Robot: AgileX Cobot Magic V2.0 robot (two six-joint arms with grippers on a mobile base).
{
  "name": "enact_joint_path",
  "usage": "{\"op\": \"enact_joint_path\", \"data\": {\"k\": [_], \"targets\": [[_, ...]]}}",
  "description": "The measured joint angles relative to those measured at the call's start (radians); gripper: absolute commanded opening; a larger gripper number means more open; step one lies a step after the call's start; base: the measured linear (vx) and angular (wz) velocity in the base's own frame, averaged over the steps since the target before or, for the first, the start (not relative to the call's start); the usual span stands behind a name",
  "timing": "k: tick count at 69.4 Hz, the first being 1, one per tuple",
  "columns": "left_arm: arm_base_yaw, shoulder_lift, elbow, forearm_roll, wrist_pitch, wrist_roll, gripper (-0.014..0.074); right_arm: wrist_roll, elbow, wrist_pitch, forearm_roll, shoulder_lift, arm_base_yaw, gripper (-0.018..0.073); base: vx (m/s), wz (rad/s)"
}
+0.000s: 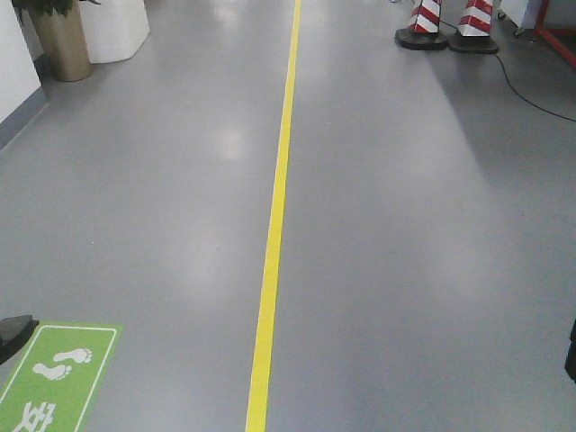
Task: Move and align brake pads A on conveyor
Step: 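Drive along the yellow floor line past the striped cones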
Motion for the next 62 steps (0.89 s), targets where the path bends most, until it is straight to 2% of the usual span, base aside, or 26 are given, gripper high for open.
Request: {"op": "enact_joint_path", "data": {"k": [29, 62], "targets": [[0.0, 0.0, 0.0, 0.0, 0.0, 0.0, -0.0006, 0.0, 0.0, 0.0, 0.0, 0.0, 0.0, -0.0003, 0.41, -0.05], [0.0, 0.0, 0.0, 0.0, 0.0, 0.0, -0.0006, 0.0, 0.0, 0.0, 0.0, 0.0, 0.0, -0.0003, 0.53, -0.04]]}}
